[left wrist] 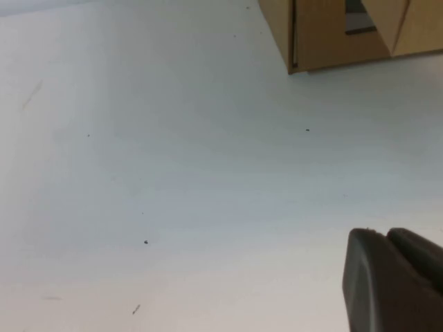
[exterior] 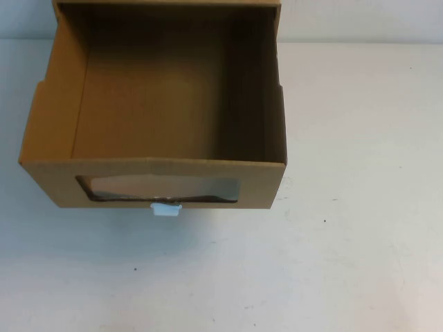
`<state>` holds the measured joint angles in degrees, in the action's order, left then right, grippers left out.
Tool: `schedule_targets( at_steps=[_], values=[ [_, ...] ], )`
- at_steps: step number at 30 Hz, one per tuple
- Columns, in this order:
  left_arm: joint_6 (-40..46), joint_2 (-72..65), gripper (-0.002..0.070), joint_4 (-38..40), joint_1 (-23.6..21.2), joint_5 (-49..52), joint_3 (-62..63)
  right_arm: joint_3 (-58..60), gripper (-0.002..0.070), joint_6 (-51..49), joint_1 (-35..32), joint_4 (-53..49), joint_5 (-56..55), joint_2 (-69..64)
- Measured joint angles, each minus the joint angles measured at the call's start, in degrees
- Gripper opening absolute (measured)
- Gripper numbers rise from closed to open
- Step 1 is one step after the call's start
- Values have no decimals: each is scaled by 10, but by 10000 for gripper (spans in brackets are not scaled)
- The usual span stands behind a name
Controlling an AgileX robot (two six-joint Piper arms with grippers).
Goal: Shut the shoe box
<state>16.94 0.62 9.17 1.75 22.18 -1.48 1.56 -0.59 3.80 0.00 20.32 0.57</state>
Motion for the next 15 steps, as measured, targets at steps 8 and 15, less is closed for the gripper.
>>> schedule_targets(
  at_steps=[8,15],
  values=[
    [0,0,-5,-3,0,-1,0,0,-13,0,0,0,0,0],
    [0,0,-5,-2,0,-4,0,0,-13,0,0,0,0,0]
  ],
)
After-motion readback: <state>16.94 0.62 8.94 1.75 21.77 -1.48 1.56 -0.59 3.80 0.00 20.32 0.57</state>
